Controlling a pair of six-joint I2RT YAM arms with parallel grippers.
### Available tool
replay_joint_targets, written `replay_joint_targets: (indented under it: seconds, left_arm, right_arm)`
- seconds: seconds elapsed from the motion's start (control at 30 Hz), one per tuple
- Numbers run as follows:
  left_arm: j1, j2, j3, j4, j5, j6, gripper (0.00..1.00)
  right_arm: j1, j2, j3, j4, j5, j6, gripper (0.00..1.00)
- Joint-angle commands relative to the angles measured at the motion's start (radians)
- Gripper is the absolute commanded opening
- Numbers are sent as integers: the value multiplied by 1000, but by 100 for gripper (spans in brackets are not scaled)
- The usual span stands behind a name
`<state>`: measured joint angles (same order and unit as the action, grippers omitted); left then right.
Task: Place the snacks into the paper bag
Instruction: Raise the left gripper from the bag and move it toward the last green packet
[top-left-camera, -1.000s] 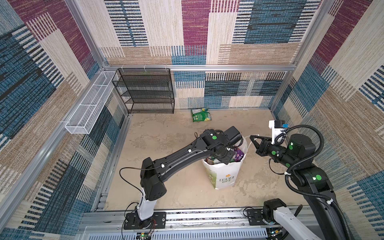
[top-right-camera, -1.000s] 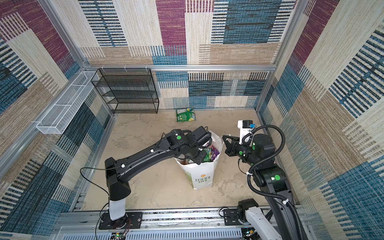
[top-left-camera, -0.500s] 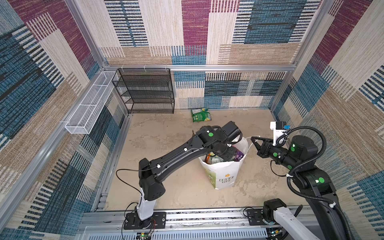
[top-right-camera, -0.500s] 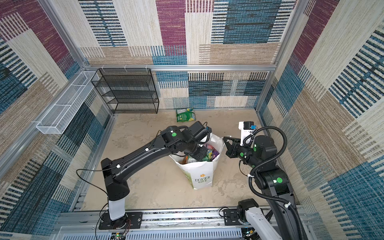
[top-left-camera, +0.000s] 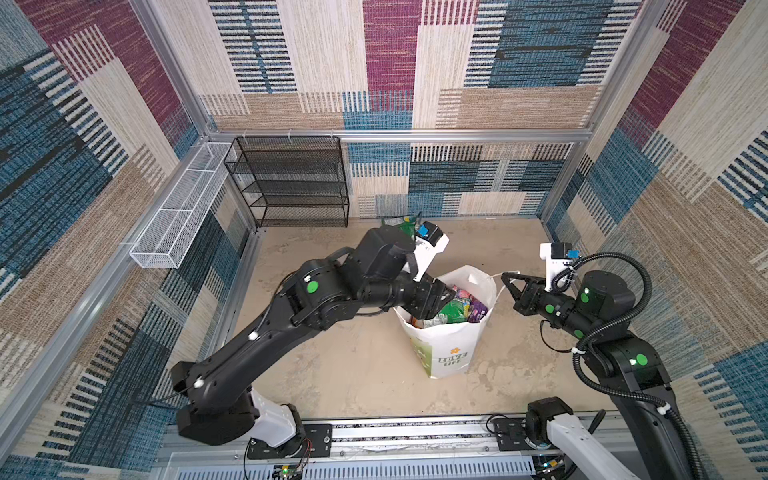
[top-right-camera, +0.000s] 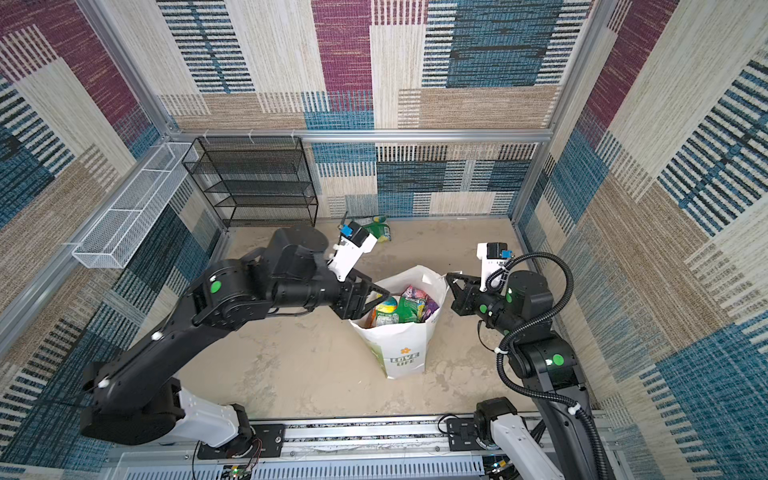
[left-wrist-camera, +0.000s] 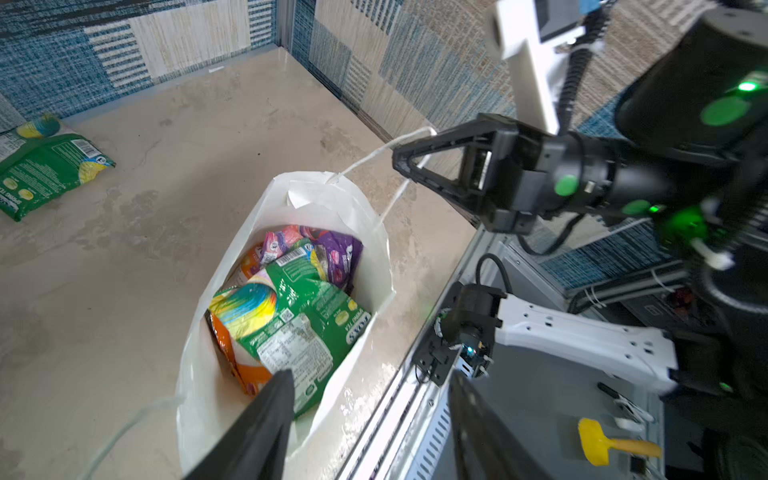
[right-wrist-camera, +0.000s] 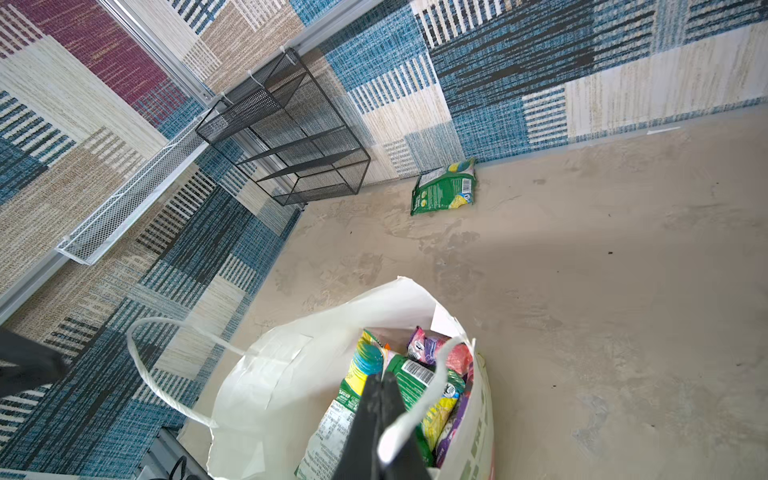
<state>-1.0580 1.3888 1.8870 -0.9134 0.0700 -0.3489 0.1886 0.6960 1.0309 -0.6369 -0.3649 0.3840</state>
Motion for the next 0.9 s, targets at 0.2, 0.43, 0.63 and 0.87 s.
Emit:
replay_joint_targets:
  seconds: [0.2,0.43,0.63,0.87]
  left_arm:
    - [25,-308,-233,204,-250,-22,79]
    - [292,-270,-304,138,-73,-164,83]
    - [586,-199,-429,316,265,-293,85]
    - [742,-33,-620,638,402,-473,93]
  right_arm:
    - [-1,3,-8,98,-2,16,3]
    - [-1,16,-18,109,-13,20,3]
    - [-1,15,-25,105,-11,20,4]
    - [-1,15,-47,106,3,16,4]
